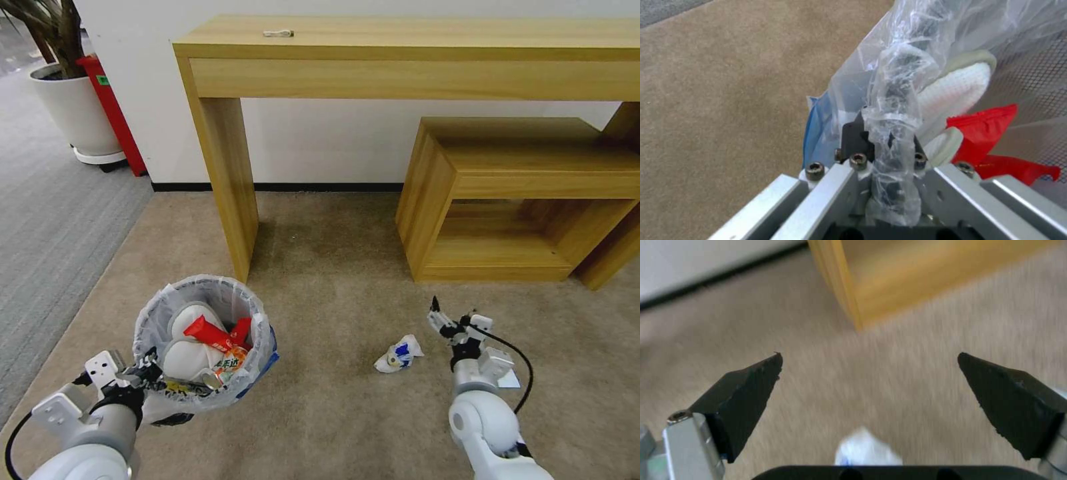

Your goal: Pick up the trash bin and place the garbage on the floor into it.

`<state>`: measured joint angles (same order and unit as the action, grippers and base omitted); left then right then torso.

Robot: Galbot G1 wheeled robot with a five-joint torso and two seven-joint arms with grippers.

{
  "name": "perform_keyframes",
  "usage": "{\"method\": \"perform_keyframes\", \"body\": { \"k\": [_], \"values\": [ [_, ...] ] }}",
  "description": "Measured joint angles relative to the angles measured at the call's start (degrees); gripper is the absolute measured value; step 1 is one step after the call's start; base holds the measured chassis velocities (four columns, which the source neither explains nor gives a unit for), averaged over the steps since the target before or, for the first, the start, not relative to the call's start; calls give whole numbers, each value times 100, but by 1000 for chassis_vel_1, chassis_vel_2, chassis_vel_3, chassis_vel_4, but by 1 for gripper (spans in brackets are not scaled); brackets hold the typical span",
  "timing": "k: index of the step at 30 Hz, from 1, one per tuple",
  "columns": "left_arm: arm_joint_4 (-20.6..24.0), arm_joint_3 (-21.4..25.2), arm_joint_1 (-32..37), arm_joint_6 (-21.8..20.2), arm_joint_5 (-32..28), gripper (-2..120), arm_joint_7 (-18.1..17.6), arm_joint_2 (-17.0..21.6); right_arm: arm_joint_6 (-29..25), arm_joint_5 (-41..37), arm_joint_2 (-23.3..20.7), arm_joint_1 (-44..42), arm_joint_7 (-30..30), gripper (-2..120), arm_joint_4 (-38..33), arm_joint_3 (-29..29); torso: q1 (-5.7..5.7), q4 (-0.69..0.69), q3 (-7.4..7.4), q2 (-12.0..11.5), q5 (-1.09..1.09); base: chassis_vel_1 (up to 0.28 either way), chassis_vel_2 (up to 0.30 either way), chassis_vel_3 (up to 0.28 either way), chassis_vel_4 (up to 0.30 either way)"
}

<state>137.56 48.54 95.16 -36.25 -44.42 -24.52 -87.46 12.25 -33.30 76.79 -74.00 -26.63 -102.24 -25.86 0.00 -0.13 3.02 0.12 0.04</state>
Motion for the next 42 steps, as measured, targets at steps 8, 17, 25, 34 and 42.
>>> {"method": "perform_keyframes", "body": {
  "k": [8, 17, 25, 34, 42],
  "values": [
    [18, 3, 8, 0, -14, 1, 4, 2, 1189, -874, 55, 541, -376, 100, 815, 230, 0, 0, 0, 0, 0, 0, 0, 0, 0],
    [46, -36, 18, 1, 2, 1, 7, -1, 1694, -1014, 78, 910, -316, 100, 1423, 683, 0, -1, 0, 0, 0, 0, 0, 0, 0],
    [97, 10, 85, 8, -4, 1, 9, 17, 1752, -719, 146, 1097, -236, 100, 1857, 824, 0, 0, 0, 0, 0, 0, 0, 0, 0],
    [99, -23, 101, 27, 8, 1, 14, -15, 1686, -661, 151, 1183, 42, 72, 2174, 799, 0, -1, 0, 0, 0, 0, 0, 0, 0],
    [92, -46, 102, 27, 32, 1, 17, -35, 1539, -428, 186, 1355, 282, 47, 2619, 774, 0, -1, 0, 0, 1, 0, 0, 0, 0]
  ]
}}
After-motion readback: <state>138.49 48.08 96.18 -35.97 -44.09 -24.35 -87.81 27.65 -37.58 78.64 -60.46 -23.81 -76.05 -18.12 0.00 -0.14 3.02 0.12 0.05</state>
